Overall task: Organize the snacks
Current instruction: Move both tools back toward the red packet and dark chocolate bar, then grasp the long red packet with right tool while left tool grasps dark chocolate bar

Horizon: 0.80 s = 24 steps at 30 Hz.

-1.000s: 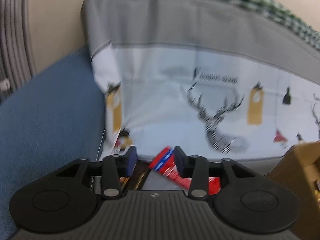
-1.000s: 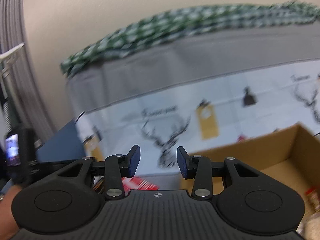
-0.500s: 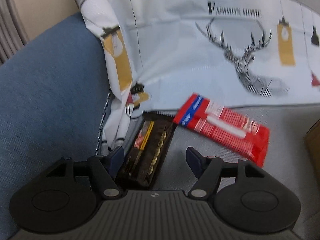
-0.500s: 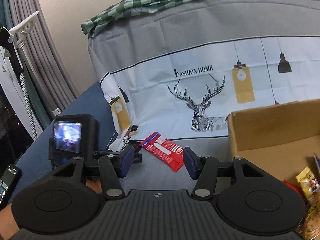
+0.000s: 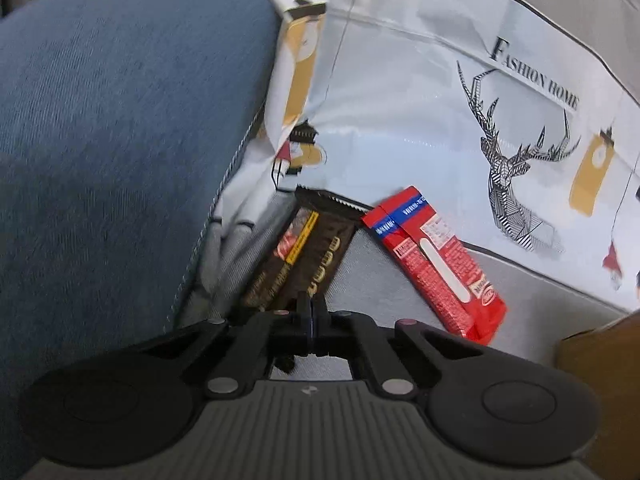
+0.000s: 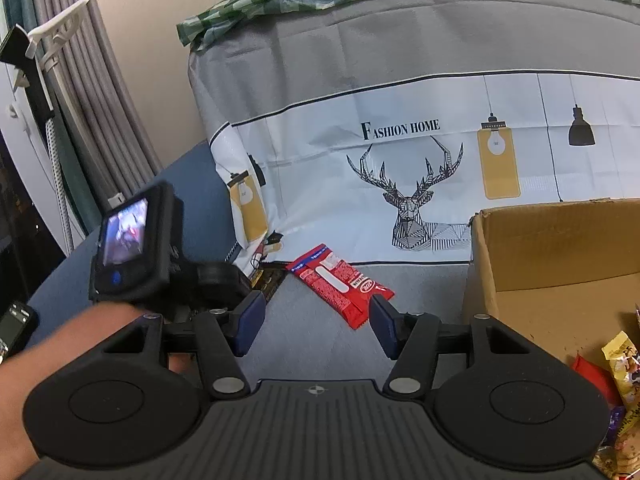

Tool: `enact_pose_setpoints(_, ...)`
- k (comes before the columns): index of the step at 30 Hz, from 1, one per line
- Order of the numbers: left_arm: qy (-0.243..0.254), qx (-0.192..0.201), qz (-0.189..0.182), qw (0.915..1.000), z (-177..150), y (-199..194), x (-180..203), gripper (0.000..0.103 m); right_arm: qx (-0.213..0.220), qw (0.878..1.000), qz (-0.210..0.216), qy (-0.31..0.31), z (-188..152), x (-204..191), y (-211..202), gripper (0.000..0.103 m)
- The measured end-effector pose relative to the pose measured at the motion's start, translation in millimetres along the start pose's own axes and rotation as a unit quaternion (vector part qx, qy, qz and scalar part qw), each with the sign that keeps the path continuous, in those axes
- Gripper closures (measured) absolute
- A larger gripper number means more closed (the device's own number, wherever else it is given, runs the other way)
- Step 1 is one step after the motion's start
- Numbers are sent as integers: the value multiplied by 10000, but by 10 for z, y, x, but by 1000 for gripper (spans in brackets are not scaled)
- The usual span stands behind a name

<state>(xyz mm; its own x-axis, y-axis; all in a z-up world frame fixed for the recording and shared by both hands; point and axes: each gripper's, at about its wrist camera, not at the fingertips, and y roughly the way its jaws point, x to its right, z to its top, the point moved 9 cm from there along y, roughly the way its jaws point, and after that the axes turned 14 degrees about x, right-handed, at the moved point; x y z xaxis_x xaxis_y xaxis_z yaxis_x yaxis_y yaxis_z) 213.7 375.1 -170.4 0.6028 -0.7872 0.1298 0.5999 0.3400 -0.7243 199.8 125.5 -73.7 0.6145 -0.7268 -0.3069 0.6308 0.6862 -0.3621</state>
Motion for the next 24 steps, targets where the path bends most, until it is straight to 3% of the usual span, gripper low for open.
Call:
enact_pose_setpoints(2,-140,53,21,9999,22,-51,-5,102,-37,10000,11,-12,-3,1,-10,43)
enact_pose_setpoints(6,-792,339,-197,9961,200,-139,-64,89,-171,9998,-91,-51,103,4,69,39)
enact_pose_setpoints(11,-1197,323,-316,9918,236,-135,-118,82,-647,9972,-224,-293,257,-104,688,23)
enact_pose_setpoints(12,-1261,331,-359,9908,245,-131,-112,77,-784,9960,-248,-351,245,-95,845,20)
enact_pose_setpoints(16,-1498,385,-580,9863,276,-138,-92,56,-1530,9853,-317,-685,-12,-10,1522,15)
enact_pose_setpoints(20,-1852,457,-676,9793,313,-140,-126,53,-2107,9718,-376,-993,-360,111,1929,13)
enact_pose_setpoints(24,-1742,514,-593,9816,314,-112,-80,40,-2445,9590,-474,-1352,-645,198,2153,12)
